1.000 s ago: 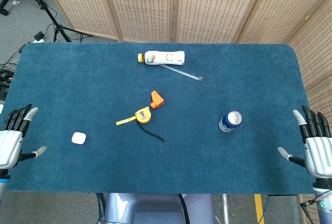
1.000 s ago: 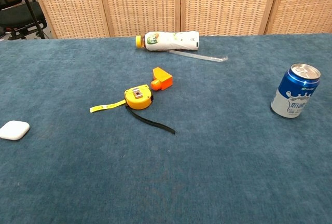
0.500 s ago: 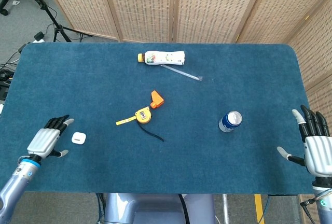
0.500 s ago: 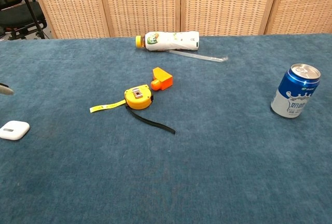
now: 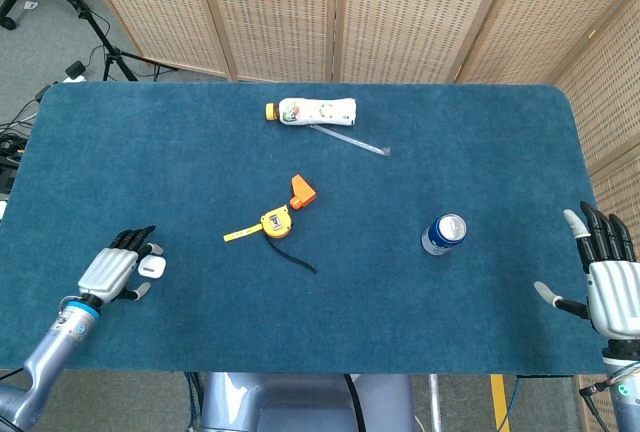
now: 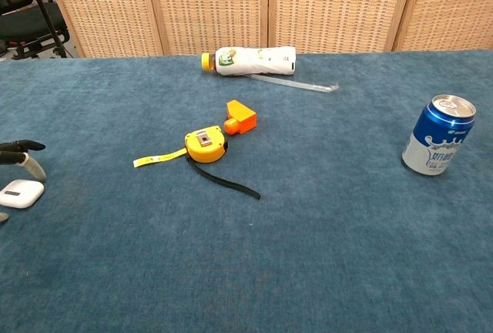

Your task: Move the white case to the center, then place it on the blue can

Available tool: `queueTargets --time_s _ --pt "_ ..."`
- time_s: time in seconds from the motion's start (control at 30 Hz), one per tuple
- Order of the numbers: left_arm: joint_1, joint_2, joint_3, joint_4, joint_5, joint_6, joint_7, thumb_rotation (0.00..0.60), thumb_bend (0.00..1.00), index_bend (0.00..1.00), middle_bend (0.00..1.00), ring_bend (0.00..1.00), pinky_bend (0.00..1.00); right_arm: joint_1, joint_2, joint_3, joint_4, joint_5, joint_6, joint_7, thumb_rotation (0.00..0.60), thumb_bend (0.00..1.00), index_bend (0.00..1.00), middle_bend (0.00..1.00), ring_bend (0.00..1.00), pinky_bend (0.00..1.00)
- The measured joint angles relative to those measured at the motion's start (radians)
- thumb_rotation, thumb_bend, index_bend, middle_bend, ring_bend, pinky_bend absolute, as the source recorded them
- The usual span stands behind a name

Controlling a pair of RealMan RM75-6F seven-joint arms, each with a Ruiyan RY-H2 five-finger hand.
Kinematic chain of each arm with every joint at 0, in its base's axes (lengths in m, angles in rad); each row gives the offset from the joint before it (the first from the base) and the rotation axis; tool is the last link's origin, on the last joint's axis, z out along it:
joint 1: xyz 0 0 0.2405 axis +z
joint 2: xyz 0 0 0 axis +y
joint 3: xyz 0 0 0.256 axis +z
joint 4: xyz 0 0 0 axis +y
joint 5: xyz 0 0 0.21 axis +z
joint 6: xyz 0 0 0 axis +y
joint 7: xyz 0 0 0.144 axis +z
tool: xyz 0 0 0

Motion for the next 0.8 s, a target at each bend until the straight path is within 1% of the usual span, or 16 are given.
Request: queueTargets --time_s 0.17,0.3,0.47,0.57,0.63,0.8 --pt "-0.003 -0.011 0.001 0.001 -0.008 -0.002 0.027 0.6 0.41 0.4 0.0 0.0 0.0 -0.001 0.004 0.004 -0.001 0.006 -0.003 0.012 0.6 0.0 0.0 0.0 0.0 0.0" --pt "-0.002 -0.01 -0.001 -0.007 -0.016 0.002 0.032 0.6 0.43 0.41 0.0 0.0 0.0 0.0 0.006 0.004 -0.001 0.007 -0.007 0.018 0.6 0.0 0.0 0.0 0.0 0.0" --pt "0.0 0.009 -0.007 -0.044 -0.003 0.039 0.015 0.6 0.43 0.42 0.0 0.0 0.0 -0.001 0.009 0.006 -0.002 0.011 -0.009 0.026 0.6 0.0 0.0 0.0 0.0 0.0" --pt "-0.006 0.037 -0.013 -0.112 0.036 0.082 0.012 0.6 0.43 0.42 0.0 0.0 0.0 -0.003 0.016 0.007 -0.005 0.011 -0.006 0.04 0.6 0.0 0.0 0.0 0.0 0.0" --pt "-0.015 0.057 -0.02 -0.178 0.067 0.109 0.027 0.6 0.43 0.42 0.0 0.0 0.0 -0.006 0.019 0.008 -0.006 0.009 -0.002 0.048 0.6 0.0 0.0 0.0 0.0 0.0" --pt "-0.058 0.081 -0.05 -0.328 0.108 0.127 0.124 0.6 0.43 0.43 0.0 0.0 0.0 -0.008 0.025 0.007 -0.005 0.005 -0.001 0.06 0.6 0.0 0.0 0.0 0.0 0.0"
